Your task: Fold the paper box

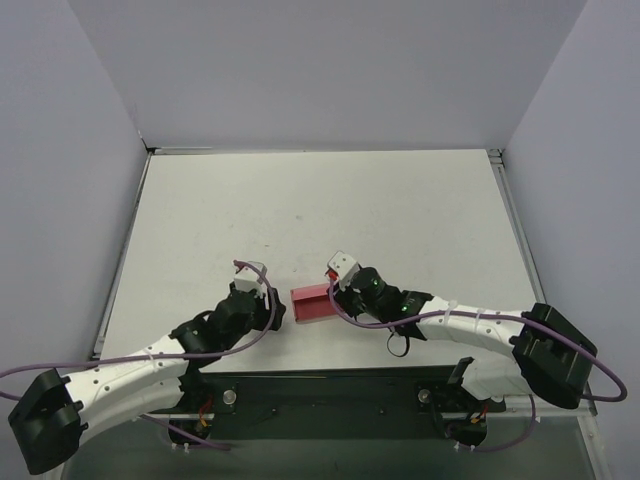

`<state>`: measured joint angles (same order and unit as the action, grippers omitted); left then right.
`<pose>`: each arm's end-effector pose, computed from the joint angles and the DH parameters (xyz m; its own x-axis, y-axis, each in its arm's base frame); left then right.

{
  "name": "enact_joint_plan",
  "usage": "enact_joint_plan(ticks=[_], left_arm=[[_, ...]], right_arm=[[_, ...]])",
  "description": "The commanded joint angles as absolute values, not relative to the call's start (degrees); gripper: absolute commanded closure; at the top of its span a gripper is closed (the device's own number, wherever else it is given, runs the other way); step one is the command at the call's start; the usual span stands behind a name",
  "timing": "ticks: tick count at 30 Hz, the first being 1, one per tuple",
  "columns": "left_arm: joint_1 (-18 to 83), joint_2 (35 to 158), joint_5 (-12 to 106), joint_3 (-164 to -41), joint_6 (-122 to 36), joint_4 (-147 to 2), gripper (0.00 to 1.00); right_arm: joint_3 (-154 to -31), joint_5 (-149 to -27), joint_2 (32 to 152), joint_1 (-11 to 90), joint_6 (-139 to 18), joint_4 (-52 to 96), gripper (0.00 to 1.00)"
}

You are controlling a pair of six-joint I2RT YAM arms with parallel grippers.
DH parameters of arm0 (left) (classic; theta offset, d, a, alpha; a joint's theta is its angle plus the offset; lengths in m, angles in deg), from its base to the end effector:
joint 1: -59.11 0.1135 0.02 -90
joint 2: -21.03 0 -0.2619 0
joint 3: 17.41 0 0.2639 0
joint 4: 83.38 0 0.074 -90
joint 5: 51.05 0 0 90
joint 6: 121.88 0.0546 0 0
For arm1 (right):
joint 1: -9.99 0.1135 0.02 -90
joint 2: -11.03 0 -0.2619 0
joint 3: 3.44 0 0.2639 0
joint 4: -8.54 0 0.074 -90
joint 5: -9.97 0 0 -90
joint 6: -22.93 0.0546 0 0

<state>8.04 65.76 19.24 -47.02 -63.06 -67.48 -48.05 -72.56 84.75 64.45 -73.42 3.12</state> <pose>0.1376 -0.1410 0.1644 -0.5622 -0.0797 -0.8232 0.3035 0.9060 -0.2950 0.1770 0.2355 0.1850 -0.1505 -0.3994 -0.9043 -0.7589 0.6329 -0.1532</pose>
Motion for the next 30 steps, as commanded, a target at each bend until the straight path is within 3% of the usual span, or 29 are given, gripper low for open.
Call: enact_joint_plan(ticks=[1, 14, 19, 30], left_arm=[[8.4, 68.9, 15.5, -47.8, -64.6, -69.4, 0.31], [9.5, 80.5, 19.7, -46.4, -67.1, -89.2, 0.34], [10.2, 84.3, 20.1, -47.2, -67.3, -89.7, 0.36], [10.9, 91.0, 23.6, -46.5, -65.4, -97.4, 0.52]], right_arm=[[-50.3, -70.6, 85.5, 64.9, -75.0, 0.1, 0.6], [-50.9, -69.2, 86.4, 66.0, -75.3, 0.4, 0.77], [-51.0, -68.5, 86.9, 66.4, -75.4, 0.4, 0.78], [-52.9, -66.7, 87.9, 67.3, -74.3, 2.0, 0.82]])
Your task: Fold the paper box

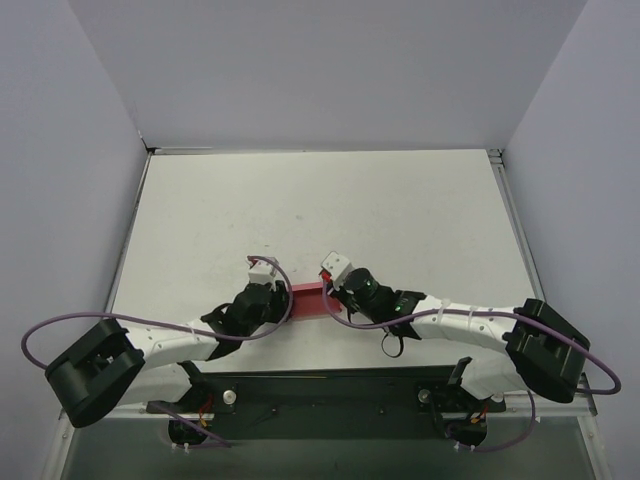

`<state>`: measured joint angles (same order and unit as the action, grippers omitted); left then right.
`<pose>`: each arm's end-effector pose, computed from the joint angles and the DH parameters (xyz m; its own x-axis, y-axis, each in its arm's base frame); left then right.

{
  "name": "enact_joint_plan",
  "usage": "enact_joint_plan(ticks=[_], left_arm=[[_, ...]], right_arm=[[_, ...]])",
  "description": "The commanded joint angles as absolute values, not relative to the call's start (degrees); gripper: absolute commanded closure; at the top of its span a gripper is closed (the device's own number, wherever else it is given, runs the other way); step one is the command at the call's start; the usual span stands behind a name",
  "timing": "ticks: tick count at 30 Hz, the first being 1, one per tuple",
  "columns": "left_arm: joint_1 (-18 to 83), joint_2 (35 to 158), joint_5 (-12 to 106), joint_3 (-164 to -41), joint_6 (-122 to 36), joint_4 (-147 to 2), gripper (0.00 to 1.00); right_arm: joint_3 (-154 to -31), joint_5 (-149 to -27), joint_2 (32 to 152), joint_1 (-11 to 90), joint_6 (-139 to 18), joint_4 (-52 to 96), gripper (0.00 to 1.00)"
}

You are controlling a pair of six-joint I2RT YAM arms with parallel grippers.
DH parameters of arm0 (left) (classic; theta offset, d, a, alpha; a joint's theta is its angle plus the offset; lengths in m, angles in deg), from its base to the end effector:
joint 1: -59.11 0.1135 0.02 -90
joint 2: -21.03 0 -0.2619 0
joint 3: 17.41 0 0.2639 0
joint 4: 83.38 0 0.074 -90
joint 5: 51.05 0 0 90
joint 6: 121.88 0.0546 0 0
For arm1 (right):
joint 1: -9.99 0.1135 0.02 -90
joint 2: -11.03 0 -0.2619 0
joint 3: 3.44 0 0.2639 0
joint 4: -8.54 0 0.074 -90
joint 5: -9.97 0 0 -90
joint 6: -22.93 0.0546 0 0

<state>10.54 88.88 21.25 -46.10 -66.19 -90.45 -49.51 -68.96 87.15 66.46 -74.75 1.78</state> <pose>0.1664 -0.1634 0.1225 -0.5969 -0.1352 -0.7908 0.2511 0.9047 -0.3441 0.1760 0.2466 0.1852 -0.1201 -0.4187 -0.9001 -0.7434 0.6389 -0.1980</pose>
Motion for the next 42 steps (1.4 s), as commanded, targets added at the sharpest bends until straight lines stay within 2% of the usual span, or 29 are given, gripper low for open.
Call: enact_joint_plan(ticks=[1, 5, 8, 18, 28, 31, 35, 39, 42], left_arm=[[10.9, 92.1, 23.8, -46.6, -64.7, -97.7, 0.57], [10.8, 94.1, 24.7, -47.4, -62.6, -98.7, 0.67], [10.8, 94.6, 25.1, -47.8, -62.1, -98.8, 0.72], [10.8, 94.1, 25.5, -47.2, -62.3, -99.4, 0.73], [10.8, 92.4, 25.1, -48.3, -61.9, -97.8, 0.73], [10.8, 90.5, 25.2, -49.3, -61.0, -95.7, 0.68], [10.8, 86.1, 25.8, -49.8, -59.3, -91.9, 0.44], [10.9, 76.6, 27.3, -49.8, -57.9, -85.2, 0.37], [11.0, 69.6, 27.7, -49.8, -57.1, -78.2, 0.37]], right_arm=[[-53.2, -66.3, 88.0, 67.5, -73.9, 2.3, 0.82], [-54.6, -65.7, 88.5, 68.3, -72.1, 3.8, 0.85], [-56.5, -64.3, 89.1, 68.8, -70.0, 5.7, 0.88], [-60.6, -62.1, 94.0, 72.1, -59.2, 10.5, 0.91], [-60.7, -48.9, 100.6, 75.9, -50.5, 15.3, 0.92], [-60.9, -46.5, 100.9, 76.1, -48.7, 16.9, 0.92], [-61.6, -45.0, 100.4, 76.2, -48.3, 18.3, 0.93], [-62.3, -44.5, 100.7, 76.2, -47.9, 18.9, 0.93], [-62.6, -44.2, 101.2, 76.3, -47.7, 19.3, 0.93]])
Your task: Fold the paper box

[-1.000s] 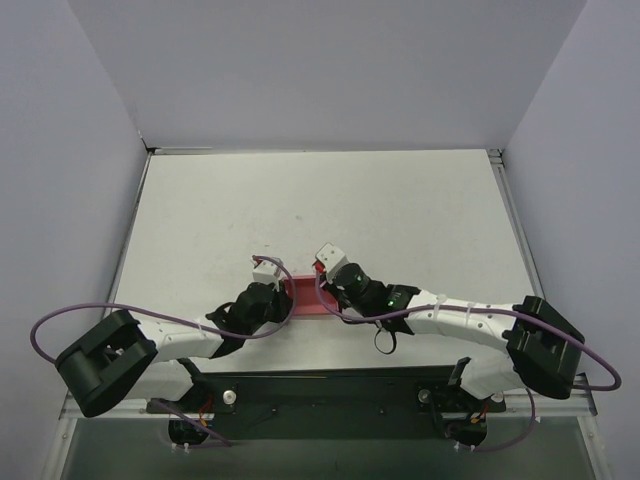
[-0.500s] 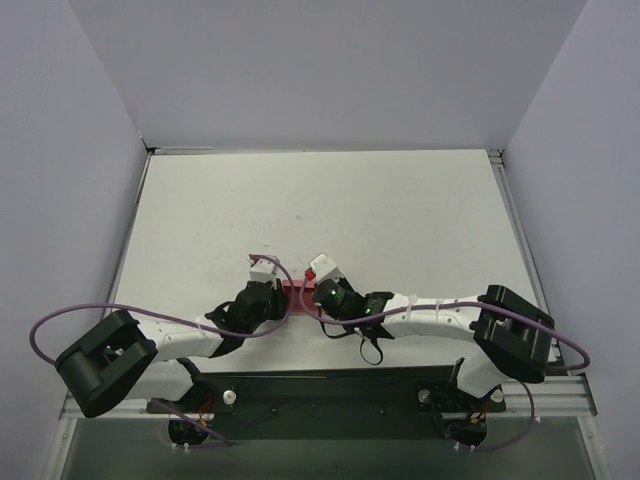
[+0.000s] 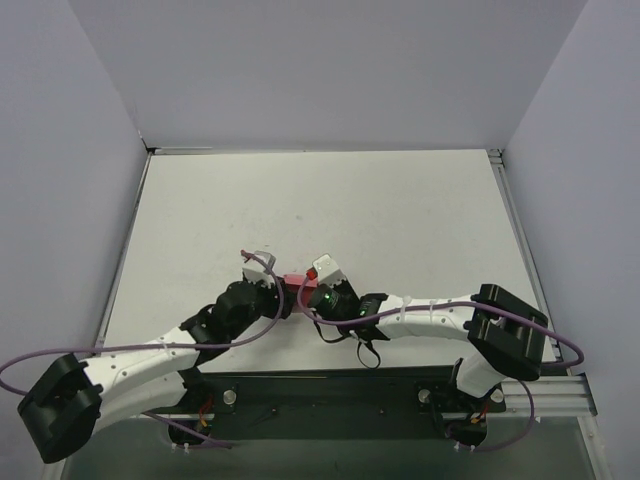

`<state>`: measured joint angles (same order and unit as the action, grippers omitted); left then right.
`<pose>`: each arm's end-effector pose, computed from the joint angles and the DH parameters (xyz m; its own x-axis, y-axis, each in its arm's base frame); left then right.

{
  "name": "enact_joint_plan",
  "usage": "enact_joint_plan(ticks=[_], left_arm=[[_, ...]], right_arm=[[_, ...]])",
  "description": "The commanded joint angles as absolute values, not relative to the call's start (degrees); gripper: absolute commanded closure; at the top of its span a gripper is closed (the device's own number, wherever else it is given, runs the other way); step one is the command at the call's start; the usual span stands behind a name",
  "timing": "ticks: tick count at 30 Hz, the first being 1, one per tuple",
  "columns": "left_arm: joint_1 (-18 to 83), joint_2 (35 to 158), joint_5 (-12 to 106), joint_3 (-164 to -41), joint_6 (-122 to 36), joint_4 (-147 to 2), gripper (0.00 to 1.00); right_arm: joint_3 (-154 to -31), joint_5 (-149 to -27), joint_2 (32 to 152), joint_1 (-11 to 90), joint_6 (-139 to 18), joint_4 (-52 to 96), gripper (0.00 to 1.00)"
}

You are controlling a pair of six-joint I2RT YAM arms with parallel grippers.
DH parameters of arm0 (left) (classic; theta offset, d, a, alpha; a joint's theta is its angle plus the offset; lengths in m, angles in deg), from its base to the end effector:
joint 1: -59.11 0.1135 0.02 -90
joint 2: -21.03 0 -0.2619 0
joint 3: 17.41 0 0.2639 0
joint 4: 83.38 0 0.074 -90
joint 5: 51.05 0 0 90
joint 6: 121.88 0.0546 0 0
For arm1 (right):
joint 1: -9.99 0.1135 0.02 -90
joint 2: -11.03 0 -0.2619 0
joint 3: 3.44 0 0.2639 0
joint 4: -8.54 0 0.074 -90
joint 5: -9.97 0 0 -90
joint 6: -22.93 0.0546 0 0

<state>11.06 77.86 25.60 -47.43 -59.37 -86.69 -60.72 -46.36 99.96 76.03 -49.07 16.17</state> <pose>0.1623 -0.1618 0.1630 -0.5051 -0.1098 -0.8560 0.3933 0.8536 -0.3416 0.1626 0.2913 0.1613 -0.4257 -0.3246 -0.8446 -0.4781 0.8732 -0.0946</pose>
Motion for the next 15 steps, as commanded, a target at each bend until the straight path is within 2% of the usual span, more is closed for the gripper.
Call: enact_joint_plan(ticks=[1, 6, 9, 15], left_arm=[[11.1, 67.9, 27.3, -49.9, -57.1, -74.2, 0.37], [12.8, 59.6, 24.4, -53.2, -59.0, -65.4, 0.36], [15.8, 60.7, 26.8, -56.7, -62.0, -64.9, 0.33], [21.1, 72.1, 32.3, -64.7, -68.3, -64.7, 0.15]], right_arm=[[-62.7, -44.0, 101.3, 76.3, -47.6, 19.4, 0.93], [-62.8, -43.9, 101.5, 76.4, -47.4, 19.4, 0.93], [-63.1, -43.9, 101.6, 76.4, -47.5, 19.4, 0.93], [-63.1, -43.6, 101.8, 76.4, -47.6, 19.4, 0.93]])
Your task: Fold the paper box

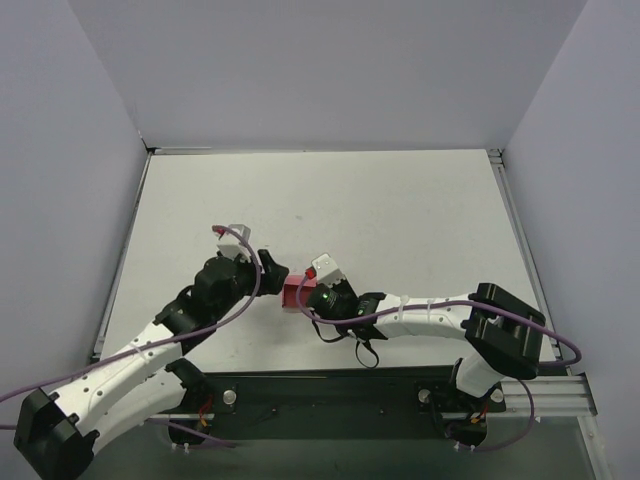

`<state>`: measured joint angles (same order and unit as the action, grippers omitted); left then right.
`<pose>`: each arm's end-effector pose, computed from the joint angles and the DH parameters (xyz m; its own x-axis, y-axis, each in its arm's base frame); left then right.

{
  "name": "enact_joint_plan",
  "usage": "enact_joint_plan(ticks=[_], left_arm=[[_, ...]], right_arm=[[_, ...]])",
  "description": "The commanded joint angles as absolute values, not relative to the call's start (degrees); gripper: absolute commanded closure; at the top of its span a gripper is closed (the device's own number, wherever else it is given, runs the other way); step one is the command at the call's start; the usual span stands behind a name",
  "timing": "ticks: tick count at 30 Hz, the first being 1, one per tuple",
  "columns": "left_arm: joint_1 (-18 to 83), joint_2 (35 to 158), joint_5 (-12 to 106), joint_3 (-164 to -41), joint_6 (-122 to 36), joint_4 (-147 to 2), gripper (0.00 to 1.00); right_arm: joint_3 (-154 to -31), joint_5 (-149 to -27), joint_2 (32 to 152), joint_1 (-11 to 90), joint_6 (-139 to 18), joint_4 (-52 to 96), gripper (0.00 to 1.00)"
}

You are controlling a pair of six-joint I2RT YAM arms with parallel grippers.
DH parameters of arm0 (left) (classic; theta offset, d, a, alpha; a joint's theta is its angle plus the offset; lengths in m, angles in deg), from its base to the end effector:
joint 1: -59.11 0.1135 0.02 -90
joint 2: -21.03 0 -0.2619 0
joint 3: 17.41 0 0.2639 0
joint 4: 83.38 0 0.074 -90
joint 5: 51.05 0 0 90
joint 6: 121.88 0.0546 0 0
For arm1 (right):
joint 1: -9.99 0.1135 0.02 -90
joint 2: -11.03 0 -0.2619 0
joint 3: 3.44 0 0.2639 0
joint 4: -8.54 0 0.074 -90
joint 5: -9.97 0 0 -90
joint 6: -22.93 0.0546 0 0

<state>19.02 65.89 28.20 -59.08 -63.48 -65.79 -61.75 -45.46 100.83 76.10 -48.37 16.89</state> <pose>0.1727 -0.1321 0.2383 -0.4928 -0.2581 -0.8310 0.2830 0.8555 -0.4335 0.1642 0.2942 0.1613 -0.4306 -0.3202 -0.8438 -0.4628 0.8810 -0.0981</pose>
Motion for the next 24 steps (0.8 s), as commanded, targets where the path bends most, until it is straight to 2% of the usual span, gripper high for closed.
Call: enact_joint_plan(ticks=[1, 6, 14, 24], left_arm=[[21.4, 73.6, 32.9, -66.7, -68.8, -64.5, 0.14], [21.8, 82.4, 34.9, -69.7, -71.9, -63.9, 0.11], [22.0, 87.5, 37.1, -67.4, -75.8, -69.4, 0.11], [22.2, 92.5, 38.9, -66.3, -76.6, -73.5, 0.17]], right_arm=[[-63.1, -43.5, 101.9, 76.5, -47.6, 19.4, 0.93], [-63.3, -43.3, 102.4, 76.6, -47.4, 19.3, 0.93], [-63.4, -43.2, 102.6, 76.8, -47.4, 18.7, 0.93], [-63.5, -43.0, 102.9, 76.9, -47.1, 18.5, 0.94]])
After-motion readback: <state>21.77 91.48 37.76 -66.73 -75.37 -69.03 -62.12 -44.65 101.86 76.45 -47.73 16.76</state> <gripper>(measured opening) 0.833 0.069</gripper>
